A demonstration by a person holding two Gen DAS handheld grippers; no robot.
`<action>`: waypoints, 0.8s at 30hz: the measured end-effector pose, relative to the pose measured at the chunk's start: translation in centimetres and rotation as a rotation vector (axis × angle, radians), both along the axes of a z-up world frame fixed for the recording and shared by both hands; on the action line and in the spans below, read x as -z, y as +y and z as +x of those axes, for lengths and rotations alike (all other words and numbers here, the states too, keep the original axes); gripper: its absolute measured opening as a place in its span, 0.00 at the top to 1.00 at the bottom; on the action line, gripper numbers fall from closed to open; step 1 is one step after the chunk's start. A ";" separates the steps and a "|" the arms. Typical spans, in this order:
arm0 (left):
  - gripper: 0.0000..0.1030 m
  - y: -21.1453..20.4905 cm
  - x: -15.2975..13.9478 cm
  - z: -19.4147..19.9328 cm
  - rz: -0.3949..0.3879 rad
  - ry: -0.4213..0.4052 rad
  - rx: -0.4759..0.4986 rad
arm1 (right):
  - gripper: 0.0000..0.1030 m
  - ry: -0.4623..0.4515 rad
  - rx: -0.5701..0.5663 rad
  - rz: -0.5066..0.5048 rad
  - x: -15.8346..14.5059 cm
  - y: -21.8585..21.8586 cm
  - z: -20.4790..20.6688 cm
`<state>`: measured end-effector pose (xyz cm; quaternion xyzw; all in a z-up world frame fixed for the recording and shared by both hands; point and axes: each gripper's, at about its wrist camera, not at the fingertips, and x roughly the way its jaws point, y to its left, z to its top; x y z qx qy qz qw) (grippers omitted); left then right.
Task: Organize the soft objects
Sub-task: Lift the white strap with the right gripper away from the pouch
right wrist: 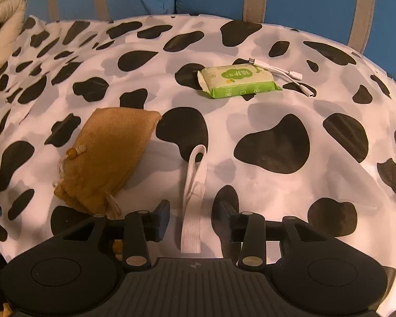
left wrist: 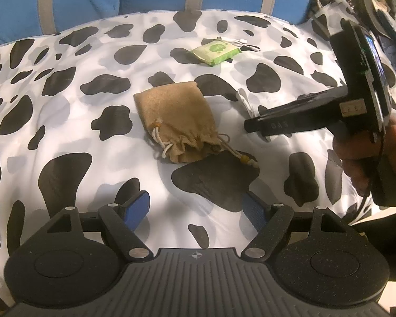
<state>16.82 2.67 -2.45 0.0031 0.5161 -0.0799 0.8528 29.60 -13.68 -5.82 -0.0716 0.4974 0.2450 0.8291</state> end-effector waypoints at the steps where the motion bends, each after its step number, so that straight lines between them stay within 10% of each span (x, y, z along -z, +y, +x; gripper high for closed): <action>1: 0.25 0.0 0.1 0.1 0.001 -0.003 -0.004 | 0.64 -0.007 -0.003 -0.004 0.0 0.0 -0.1; 8: 0.25 0.2 0.6 0.6 0.002 -0.038 -0.039 | 0.96 -0.043 -0.029 -0.010 -0.2 0.0 -0.8; 18: 0.25 0.1 1.0 1.9 -0.032 -0.118 -0.100 | 0.97 -0.085 0.020 0.057 -4.7 -3.6 -1.7; 24: 0.25 3.0 2.6 3.7 -0.222 -0.061 -0.280 | 0.97 -0.120 0.040 0.096 -7.3 -6.0 -2.9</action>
